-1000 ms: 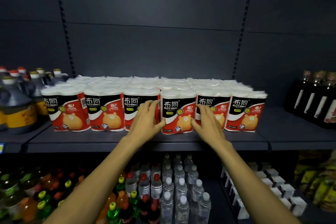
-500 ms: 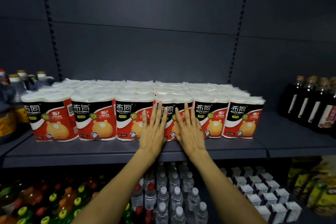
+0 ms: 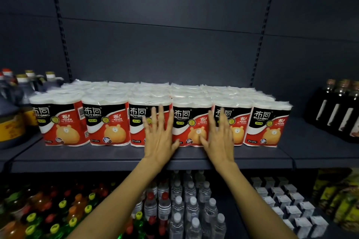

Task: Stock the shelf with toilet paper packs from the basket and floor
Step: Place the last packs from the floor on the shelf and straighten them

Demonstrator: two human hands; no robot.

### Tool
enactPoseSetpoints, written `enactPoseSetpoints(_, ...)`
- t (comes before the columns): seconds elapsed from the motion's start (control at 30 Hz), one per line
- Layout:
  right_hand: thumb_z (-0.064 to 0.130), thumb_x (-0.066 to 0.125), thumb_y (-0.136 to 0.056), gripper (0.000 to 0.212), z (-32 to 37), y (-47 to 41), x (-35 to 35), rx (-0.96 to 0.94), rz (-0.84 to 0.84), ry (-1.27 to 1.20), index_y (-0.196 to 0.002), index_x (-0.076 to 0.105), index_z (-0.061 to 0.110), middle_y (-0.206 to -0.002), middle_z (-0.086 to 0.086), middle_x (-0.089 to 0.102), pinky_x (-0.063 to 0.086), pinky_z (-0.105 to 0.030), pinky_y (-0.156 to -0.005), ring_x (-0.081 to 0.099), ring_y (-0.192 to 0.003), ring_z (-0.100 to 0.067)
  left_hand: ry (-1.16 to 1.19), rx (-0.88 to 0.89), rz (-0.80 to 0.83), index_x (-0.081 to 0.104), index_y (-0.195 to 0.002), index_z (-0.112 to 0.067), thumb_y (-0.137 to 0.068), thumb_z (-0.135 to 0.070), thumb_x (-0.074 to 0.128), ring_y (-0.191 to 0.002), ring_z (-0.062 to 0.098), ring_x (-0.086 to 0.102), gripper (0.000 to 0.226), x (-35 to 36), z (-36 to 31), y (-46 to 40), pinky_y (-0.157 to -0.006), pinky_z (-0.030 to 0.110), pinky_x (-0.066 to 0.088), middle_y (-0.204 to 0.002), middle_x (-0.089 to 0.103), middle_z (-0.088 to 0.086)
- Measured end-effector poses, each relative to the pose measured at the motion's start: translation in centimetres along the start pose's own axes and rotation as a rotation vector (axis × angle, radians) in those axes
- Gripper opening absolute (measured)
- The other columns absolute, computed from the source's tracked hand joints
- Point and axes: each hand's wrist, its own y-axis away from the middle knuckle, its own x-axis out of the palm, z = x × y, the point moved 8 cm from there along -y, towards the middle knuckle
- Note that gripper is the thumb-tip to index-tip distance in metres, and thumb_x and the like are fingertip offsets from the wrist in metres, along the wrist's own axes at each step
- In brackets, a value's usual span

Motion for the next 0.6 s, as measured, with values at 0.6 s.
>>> enactPoseSetpoints(0.6,0.042,0.059,-0.092,0.094,-5.0,0.8,1.0,0.234,0.346,-0.1,-0.155,-0.01,0.024,-0.16,-0.014,-0.019,0.009,-0.049,-0.121,-0.005,-0.148,-0.039,0.14,-0.022,0.188,-0.002,-0.155,-0.025,-0.083,-0.047,0.058,-0.147,0.034,-0.018,0.096,0.5,5.3,1.8,-0.118,0.055,0.017,-0.159,-0.024,0.01)
